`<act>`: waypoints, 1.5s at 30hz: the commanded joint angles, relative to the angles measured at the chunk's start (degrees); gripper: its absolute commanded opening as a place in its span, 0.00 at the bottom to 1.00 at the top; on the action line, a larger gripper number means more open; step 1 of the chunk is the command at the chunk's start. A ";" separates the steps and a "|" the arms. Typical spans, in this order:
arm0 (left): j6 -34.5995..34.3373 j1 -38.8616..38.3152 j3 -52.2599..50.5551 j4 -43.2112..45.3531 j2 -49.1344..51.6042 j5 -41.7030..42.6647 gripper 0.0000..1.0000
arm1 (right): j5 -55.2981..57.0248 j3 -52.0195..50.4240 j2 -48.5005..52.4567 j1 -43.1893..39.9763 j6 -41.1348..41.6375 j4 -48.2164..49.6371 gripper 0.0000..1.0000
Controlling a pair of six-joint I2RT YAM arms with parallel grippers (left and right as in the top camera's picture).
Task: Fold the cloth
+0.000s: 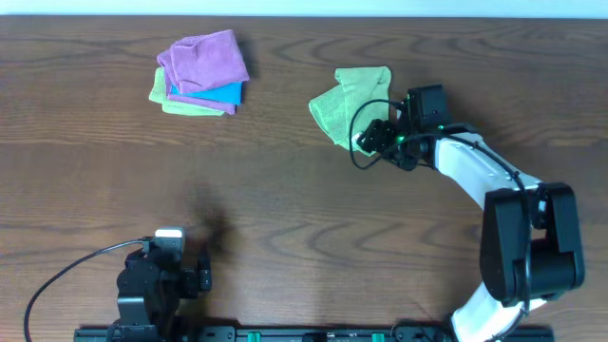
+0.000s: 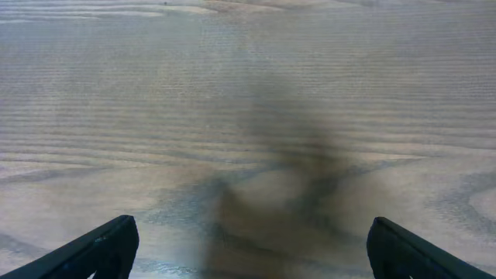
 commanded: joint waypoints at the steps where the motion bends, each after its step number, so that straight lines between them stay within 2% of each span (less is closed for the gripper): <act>1: 2.27 -0.22 -0.83 -3.06 -0.33 -1.92 0.95 | 0.26 -1.64 -0.28 -0.15 2.47 2.03 0.75; 5: 2.27 -0.22 -0.83 -3.06 -0.33 -1.92 0.95 | 1.38 -2.23 -0.04 -0.11 3.52 5.11 0.68; 21: 2.27 -0.22 -0.83 -3.08 -0.33 -1.92 0.95 | 1.09 -2.23 3.91 -0.04 5.38 8.83 0.61; 23: 2.27 -0.22 -0.83 -3.06 -0.33 -1.92 0.95 | 1.11 -2.23 3.91 -0.04 5.38 9.42 0.51; 25: 2.27 -0.22 -0.83 -3.06 -0.33 -1.92 0.95 | 1.09 -2.23 3.91 -0.04 5.40 10.03 0.36; 28: 2.27 -0.22 -0.83 -3.06 -0.33 -1.92 0.95 | 1.14 -2.23 3.91 -0.04 5.81 10.56 0.04; 29: 2.27 -0.22 -0.83 -3.06 -0.33 -1.90 0.95 | 1.11 -2.23 3.91 -0.04 5.81 10.97 0.01; 34: 1.57 -0.22 -0.83 -0.96 -0.33 -0.72 0.95 | 0.35 -1.81 2.19 -0.42 5.62 11.54 0.01; 41: -2.01 -0.22 -0.83 11.61 -0.33 12.41 0.95 | 1.57 -1.66 -11.93 -1.03 1.99 2.43 0.01; 43: -4.90 -0.22 -0.83 15.13 -0.33 15.13 0.95 | 2.97 -1.66 -15.82 -1.01 0.66 -1.03 0.01; 45: -12.00 -0.22 -0.83 16.98 -0.28 15.28 0.95 | 4.90 -1.66 -20.04 -1.05 -0.13 -4.98 0.01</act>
